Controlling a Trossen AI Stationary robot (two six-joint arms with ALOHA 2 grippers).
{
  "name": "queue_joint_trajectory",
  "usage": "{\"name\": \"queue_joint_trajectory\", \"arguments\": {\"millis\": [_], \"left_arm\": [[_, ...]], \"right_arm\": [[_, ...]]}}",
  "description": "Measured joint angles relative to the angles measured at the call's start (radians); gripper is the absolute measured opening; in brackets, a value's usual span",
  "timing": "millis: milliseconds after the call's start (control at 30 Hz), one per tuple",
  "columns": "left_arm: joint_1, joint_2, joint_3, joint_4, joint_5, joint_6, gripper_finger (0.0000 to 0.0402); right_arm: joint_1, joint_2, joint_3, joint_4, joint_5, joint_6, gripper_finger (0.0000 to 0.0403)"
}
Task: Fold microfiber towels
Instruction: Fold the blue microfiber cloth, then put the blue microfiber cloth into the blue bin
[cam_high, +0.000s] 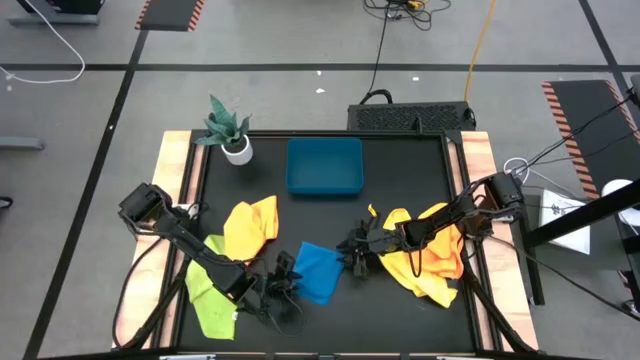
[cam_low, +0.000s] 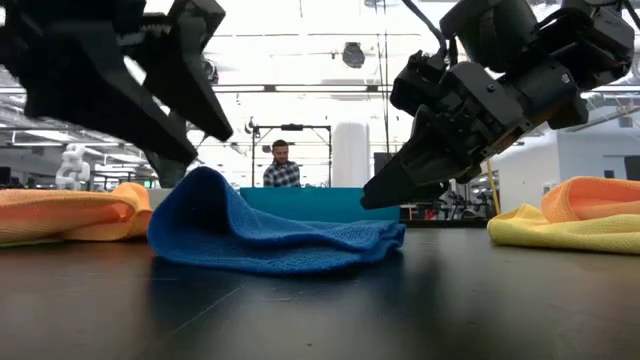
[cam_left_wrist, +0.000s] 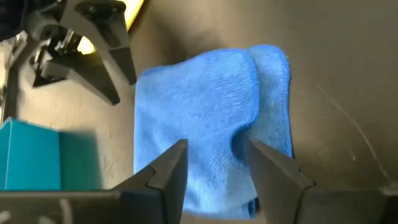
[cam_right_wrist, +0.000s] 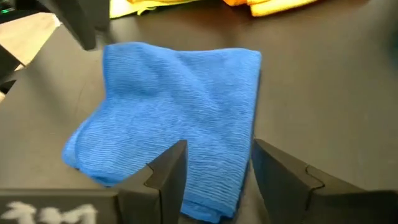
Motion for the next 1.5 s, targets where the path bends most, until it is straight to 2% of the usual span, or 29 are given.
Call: {"name": "queue_joint_trajectory", "arguments": {"millis": [133, 400, 467, 600, 700, 967, 1133, 1300, 1433, 1500], "left_arm": [[0.013, 0.0, 0.052, -0.115, -0.001, -0.099, 0.0195], [0.111, 0.0, 0.021, -0.098, 0.008, -0.189, 0.018], [0.136, 0.0, -0.003, -0.064, 0.065, -0.198, 0.0172], [0.147, 0.0, -0.063, 0.027, 0.261, -0.189, 0.0159], [0.131, 0.0, -0.102, 0.044, 0.327, -0.197, 0.0153], [0.112, -0.003, -0.113, 0.045, 0.3, -0.182, 0.0152], [0.122, -0.074, -0.095, 0.058, 0.24, -0.107, 0.0154], [0.154, -0.154, -0.098, 0.056, 0.206, -0.069, 0.0154], [0.216, -0.165, -0.11, 0.092, 0.254, -0.049, 0.0154], [0.262, -0.165, -0.126, 0.124, 0.335, -0.027, 0.0154]], "right_arm": [[-0.017, 0.0, 0.0, -0.019, -0.005, 0.025, 0.0206], [-0.028, 0.0, 0.0, -0.021, -0.027, 0.03, 0.0233], [-0.028, 0.0, 0.0, -0.022, -0.027, 0.03, 0.0233], [-0.028, 0.0, 0.0, -0.027, -0.027, 0.03, 0.0232], [-0.028, 0.0, 0.0, -0.032, -0.027, 0.029, 0.0232], [-0.027, 0.0, 0.0, -0.032, -0.027, 0.028, 0.0231], [-0.03, 0.0, 0.0, -0.04, -0.077, 0.051, 0.0231], [-0.041, 0.0, 0.0, -0.082, -0.079, 0.089, 0.0231], [-0.062, 0.0, 0.0, -0.089, -0.079, 0.121, 0.0231], [-0.073, 0.0, 0.0, -0.092, -0.084, 0.133, 0.0231]]}}
